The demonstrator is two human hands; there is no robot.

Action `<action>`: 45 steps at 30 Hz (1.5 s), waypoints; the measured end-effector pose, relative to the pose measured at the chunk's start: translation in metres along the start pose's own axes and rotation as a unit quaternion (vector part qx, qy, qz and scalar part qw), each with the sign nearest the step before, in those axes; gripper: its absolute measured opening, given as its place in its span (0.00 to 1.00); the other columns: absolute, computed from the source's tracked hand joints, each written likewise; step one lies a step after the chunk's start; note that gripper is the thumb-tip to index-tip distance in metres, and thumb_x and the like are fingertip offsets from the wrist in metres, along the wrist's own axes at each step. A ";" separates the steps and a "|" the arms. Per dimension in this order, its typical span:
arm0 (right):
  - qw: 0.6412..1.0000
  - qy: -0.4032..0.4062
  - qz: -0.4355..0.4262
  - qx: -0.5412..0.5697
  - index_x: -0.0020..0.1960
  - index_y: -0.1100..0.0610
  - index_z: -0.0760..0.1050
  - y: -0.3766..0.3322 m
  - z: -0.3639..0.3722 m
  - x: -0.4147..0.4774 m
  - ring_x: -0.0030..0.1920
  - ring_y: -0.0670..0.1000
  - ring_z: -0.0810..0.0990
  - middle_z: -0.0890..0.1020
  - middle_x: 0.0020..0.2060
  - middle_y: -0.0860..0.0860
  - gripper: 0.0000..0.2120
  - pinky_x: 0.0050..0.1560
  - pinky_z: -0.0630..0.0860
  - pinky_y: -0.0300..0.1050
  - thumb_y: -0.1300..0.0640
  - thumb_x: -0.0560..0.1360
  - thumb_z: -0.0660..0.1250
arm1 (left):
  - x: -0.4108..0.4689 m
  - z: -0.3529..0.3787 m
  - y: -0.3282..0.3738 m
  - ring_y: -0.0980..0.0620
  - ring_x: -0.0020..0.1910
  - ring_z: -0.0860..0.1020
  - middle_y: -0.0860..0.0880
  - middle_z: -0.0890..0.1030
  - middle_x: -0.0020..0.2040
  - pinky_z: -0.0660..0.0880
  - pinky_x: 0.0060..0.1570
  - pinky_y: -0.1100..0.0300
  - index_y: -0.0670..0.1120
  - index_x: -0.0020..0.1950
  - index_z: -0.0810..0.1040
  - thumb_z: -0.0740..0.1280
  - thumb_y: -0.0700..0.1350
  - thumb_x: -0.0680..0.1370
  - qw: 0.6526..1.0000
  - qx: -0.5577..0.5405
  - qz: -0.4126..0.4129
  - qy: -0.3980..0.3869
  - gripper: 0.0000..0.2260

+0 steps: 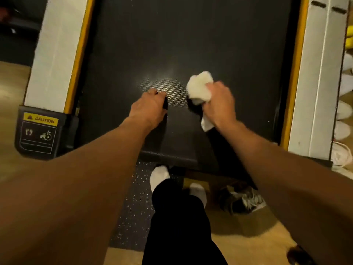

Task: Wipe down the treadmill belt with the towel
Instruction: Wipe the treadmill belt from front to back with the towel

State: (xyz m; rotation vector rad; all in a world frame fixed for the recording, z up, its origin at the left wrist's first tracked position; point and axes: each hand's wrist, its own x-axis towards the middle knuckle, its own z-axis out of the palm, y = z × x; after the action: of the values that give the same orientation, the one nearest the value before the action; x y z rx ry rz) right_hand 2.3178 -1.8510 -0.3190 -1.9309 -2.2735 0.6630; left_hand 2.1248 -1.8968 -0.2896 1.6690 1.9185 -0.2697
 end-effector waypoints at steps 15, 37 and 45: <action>0.981 -0.086 -0.176 -0.006 0.61 0.55 0.77 -0.088 0.046 -0.012 0.53 0.64 0.75 0.77 0.55 0.59 0.24 0.51 0.72 0.55 0.66 0.65 0.69 | -0.041 0.007 -0.076 0.41 0.74 0.62 0.43 0.58 0.77 0.67 0.68 0.43 0.48 0.75 0.64 0.66 0.46 0.79 0.995 -0.027 -0.094 -0.019 0.25; 0.955 -0.124 -0.268 0.037 0.54 0.54 0.80 -0.195 0.067 0.009 0.51 0.59 0.79 0.82 0.49 0.55 0.17 0.49 0.71 0.48 0.64 0.66 0.67 | -0.038 -0.030 -0.184 0.42 0.61 0.77 0.43 0.80 0.62 0.74 0.62 0.45 0.51 0.66 0.75 0.63 0.35 0.78 0.955 -0.211 -0.170 0.123 0.19; 0.840 -0.357 -0.407 -0.015 0.55 0.52 0.80 -0.209 0.081 -0.064 0.50 0.56 0.76 0.80 0.48 0.52 0.19 0.48 0.76 0.52 0.63 0.65 0.69 | -0.029 -0.038 -0.179 0.43 0.61 0.77 0.44 0.80 0.62 0.74 0.62 0.48 0.48 0.66 0.76 0.60 0.38 0.81 0.950 -0.227 -0.158 0.147 0.15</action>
State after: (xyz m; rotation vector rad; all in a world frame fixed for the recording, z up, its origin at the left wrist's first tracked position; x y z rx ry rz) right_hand 2.1106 -1.9564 -0.2994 -0.5255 -3.1363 1.3219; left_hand 1.9447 -1.9374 -0.2818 1.1443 2.2537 0.3020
